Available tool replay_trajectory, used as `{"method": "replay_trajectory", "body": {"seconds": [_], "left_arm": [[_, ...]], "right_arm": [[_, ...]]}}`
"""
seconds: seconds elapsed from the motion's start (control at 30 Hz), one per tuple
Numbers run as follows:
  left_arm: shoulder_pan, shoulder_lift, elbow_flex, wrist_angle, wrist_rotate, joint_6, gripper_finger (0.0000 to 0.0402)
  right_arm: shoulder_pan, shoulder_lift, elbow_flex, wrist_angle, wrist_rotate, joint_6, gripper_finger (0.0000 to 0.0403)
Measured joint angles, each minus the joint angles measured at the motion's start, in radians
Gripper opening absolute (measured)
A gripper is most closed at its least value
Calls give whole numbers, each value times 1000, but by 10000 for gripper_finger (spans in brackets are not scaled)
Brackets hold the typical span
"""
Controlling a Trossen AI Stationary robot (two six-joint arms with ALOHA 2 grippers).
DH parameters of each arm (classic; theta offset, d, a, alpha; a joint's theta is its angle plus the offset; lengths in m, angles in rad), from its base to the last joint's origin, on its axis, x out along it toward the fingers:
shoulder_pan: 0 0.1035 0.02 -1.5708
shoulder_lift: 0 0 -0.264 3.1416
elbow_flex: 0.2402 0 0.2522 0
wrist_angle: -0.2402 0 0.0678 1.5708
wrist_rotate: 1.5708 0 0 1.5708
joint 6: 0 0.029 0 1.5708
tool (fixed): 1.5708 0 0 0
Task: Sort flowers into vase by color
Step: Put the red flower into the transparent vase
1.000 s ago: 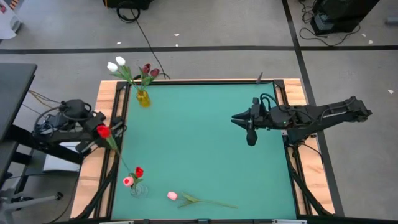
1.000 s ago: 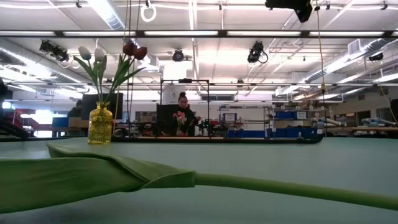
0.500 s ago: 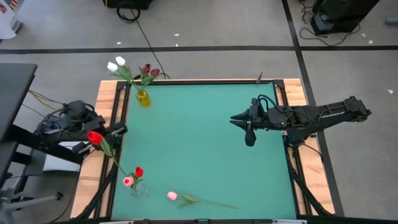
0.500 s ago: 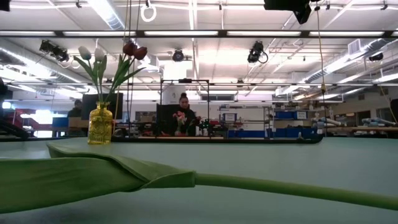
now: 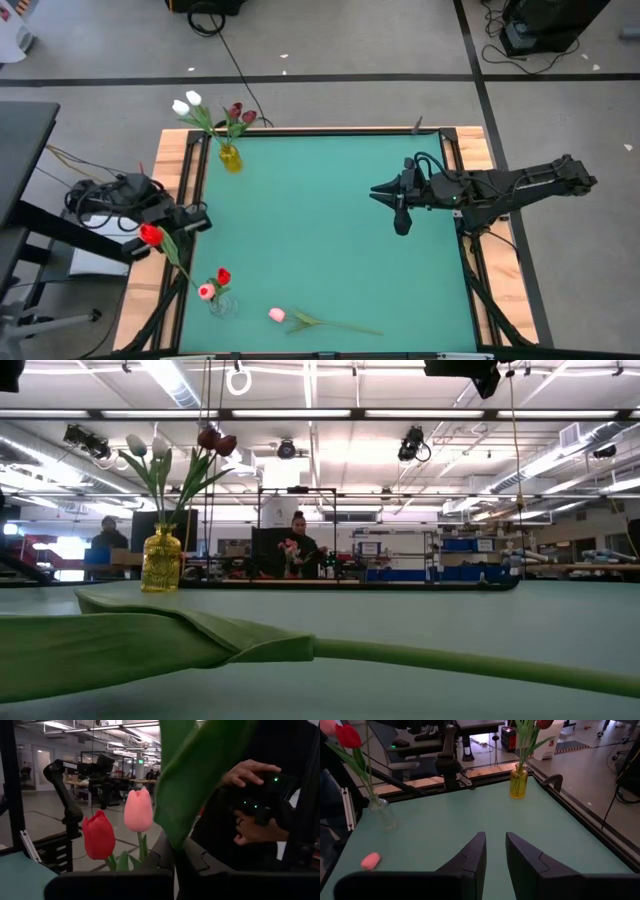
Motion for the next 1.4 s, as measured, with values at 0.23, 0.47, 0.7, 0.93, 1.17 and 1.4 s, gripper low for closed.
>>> {"method": "replay_trajectory", "body": {"seconds": [0.23, 0.47, 0.7, 0.93, 1.17, 1.4], "left_arm": [[-31, 33, -5, -1, -51, 64, 2], [-31, 76, -5, -17, -50, 70, 2], [-31, 87, -5, -63, -39, 71, 5], [-31, 92, -5, -102, -52, 74, 21], [-31, 102, -4, -145, -131, 53, 122], [-33, 107, -4, -152, -105, -11, 216]], "right_arm": [[0, 0, 0, 0, 0, 0, 82], [0, 0, 0, 0, 0, 0, 82], [0, 0, 0, 0, 0, 0, 82], [0, 0, 0, 1, 0, 0, 82], [0, 0, 0, 3, 0, 0, 82], [0, 0, 0, 5, 0, 0, 82]]}}
